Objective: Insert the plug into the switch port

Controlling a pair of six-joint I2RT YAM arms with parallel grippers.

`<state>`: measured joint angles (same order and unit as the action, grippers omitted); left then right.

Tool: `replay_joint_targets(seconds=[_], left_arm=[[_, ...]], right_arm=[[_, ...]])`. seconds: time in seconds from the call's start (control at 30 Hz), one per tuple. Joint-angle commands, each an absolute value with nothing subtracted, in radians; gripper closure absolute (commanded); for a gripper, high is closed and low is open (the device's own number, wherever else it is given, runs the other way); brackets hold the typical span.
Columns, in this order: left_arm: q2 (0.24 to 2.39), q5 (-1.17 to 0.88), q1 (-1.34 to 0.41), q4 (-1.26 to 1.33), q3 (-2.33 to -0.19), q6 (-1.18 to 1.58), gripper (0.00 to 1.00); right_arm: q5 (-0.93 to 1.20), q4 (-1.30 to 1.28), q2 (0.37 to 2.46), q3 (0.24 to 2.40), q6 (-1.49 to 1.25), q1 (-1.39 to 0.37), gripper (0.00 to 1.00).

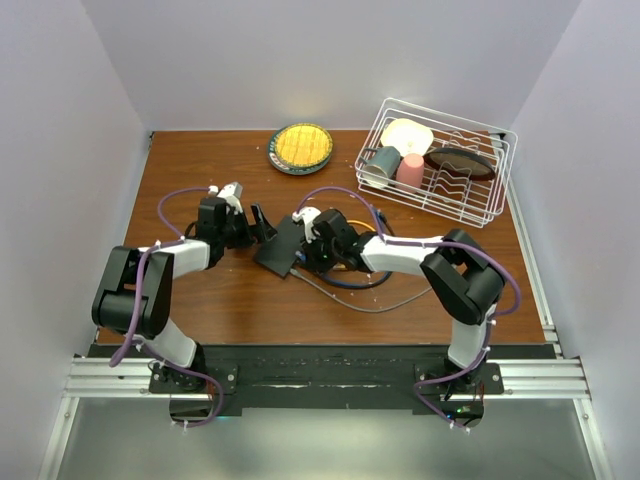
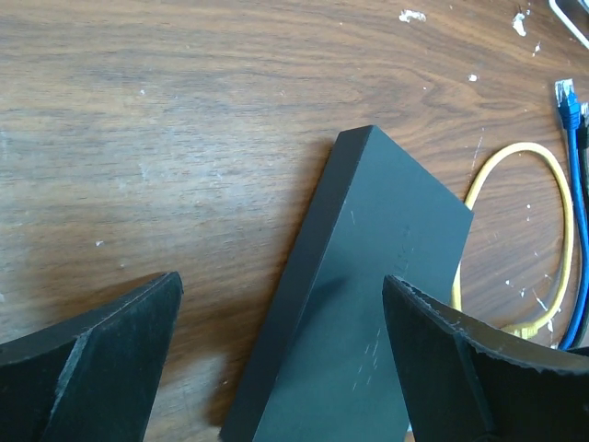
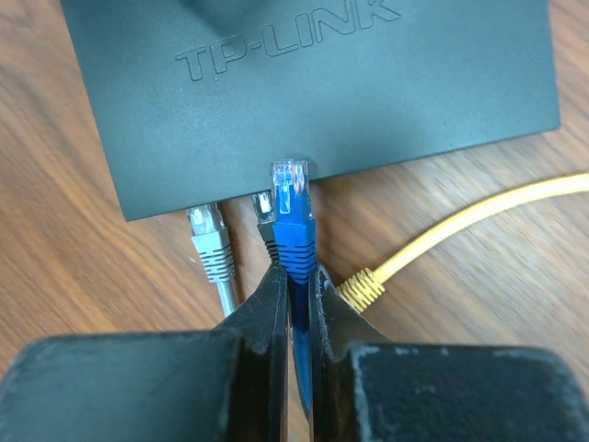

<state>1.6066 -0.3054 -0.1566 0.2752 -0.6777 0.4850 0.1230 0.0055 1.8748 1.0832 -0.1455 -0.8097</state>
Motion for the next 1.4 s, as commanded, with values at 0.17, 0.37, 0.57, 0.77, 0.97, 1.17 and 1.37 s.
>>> replay_joint_targets(seconds=[0.17, 0.37, 0.57, 0.77, 0.97, 1.17, 1.37], left_arm=[[1.643, -0.348, -0.147, 0.341, -0.704, 0.469, 0.05], [1.651, -0.362, -0.147, 0.344, -0.704, 0.469, 0.05], [1.651, -0.364, -0.147, 0.347, -0.706, 0.471, 0.05], [1.640, -0.368, -0.147, 0.344, -0.706, 0.468, 0.05], [1.631, -0.383, -0.147, 0.347, -0.709, 0.468, 0.05], [1.635, -0.397, -0.147, 0.351, -0.710, 0.466, 0.05], [1.649, -0.405, -0.147, 0.353, -0.733, 0.469, 0.05]], right_arm=[[0.048, -0.130, 1.807, 1.054, -0.109, -0.773, 1.00], [0.158, -0.075, 1.763, 1.028, -0.094, -0.775, 1.00], [0.178, -0.061, 1.718, 1.026, -0.071, -0.773, 1.00], [0.112, -0.063, 1.744, 1.026, -0.092, -0.761, 1.00], [0.054, -0.066, 1.807, 1.048, -0.113, -0.732, 1.00], [0.025, -0.090, 1.868, 1.075, -0.109, -0.730, 1.00], [0.006, -0.143, 1.870, 1.062, -0.104, -0.733, 1.00]])
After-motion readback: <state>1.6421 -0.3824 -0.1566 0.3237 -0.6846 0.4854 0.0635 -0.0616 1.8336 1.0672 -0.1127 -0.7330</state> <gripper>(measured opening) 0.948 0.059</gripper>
